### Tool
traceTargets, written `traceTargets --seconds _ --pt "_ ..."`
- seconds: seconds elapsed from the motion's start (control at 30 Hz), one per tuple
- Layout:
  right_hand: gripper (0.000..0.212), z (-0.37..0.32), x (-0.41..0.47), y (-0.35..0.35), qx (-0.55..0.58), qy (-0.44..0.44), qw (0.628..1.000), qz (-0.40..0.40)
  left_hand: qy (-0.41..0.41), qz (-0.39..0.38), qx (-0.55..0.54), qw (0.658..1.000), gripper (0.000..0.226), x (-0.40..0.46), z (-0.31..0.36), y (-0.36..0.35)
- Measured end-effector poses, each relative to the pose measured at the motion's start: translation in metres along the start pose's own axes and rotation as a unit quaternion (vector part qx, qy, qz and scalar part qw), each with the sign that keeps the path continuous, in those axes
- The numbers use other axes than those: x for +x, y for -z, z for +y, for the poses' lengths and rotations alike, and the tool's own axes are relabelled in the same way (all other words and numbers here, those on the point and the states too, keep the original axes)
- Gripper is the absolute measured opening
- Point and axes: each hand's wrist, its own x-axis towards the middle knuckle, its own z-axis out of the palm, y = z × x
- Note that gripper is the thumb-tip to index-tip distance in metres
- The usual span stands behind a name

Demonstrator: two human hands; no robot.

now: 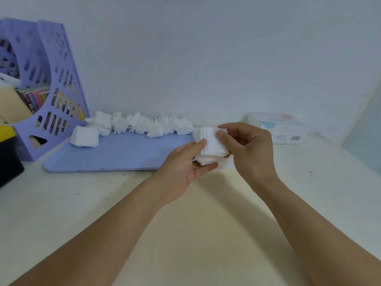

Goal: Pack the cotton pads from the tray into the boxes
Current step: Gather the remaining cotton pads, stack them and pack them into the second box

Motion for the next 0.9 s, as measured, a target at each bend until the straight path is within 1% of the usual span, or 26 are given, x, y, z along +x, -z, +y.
traceTargets --seconds 0.17,0.37,0.5,0.6,0.67,0.73,0.77,0.83,0.9 --pt "0.01 -0.007 -0.002 -0.001 0.033 -0.016 0.999 0.011 0.013 0.004 -0.014 1.0 0.029 0.0 -0.002 -0.001" --pt "0.011 -0.014 -0.002 -0.001 0.06 -0.027 0.997 0.029 0.038 0.013 -0.098 0.994 0.033 -0.001 0.002 -0.004" --pt "0.011 -0.013 -0.006 -0.005 0.061 -0.041 0.997 0.021 0.019 0.034 -0.053 0.998 0.029 0.0 -0.001 -0.004" --pt "0.009 -0.016 -0.001 0.0 0.053 -0.028 0.997 0.055 -0.011 0.07 -0.027 0.997 0.025 0.001 -0.004 -0.004" --pt "0.008 -0.021 0.005 0.008 0.12 -0.062 0.989 0.062 -0.036 0.103 0.008 0.994 0.019 0.003 -0.004 -0.003" --pt "0.009 -0.023 0.005 0.011 0.189 -0.104 0.976 0.015 -0.068 0.113 0.045 0.99 0.018 0.004 -0.005 -0.002" --pt "0.008 -0.022 0.004 0.008 0.182 -0.106 0.978 -0.008 -0.083 0.11 0.055 0.989 0.019 0.004 -0.007 -0.003" --pt "0.006 -0.017 -0.001 -0.001 0.101 -0.076 0.992 -0.028 -0.098 0.091 0.066 0.989 0.021 0.003 -0.009 -0.005" --pt "0.005 -0.01 -0.004 -0.007 0.017 -0.032 0.999 -0.031 -0.096 0.075 0.066 0.99 0.023 0.001 -0.011 -0.006"
